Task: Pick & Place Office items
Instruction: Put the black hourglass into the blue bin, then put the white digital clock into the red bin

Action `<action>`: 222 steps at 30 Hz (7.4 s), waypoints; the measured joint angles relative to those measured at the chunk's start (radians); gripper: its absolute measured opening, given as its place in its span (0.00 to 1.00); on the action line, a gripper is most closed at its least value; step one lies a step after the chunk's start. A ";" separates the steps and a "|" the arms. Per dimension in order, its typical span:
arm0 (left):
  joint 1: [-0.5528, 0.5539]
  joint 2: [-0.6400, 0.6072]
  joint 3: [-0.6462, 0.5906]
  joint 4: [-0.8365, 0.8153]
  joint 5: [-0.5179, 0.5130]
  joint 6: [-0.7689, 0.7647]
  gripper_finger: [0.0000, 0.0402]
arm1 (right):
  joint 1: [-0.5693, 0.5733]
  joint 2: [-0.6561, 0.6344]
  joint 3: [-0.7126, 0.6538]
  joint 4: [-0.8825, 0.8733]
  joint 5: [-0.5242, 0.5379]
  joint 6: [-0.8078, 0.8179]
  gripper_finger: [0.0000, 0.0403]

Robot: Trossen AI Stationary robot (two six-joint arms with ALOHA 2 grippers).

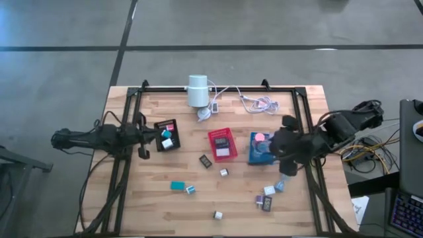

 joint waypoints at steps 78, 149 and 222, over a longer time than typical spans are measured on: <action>0.000 0.002 0.004 -0.004 0.000 0.000 0.02 | -0.111 -0.232 -0.554 0.583 -0.127 -0.106 0.08; 0.001 0.045 0.073 0.009 -0.026 0.311 0.00 | -0.213 -1.296 -1.629 1.642 -0.175 -0.666 0.08; 0.001 0.119 0.088 0.040 -0.022 0.171 0.00 | -0.952 0.380 -0.332 0.941 -0.542 -0.828 0.08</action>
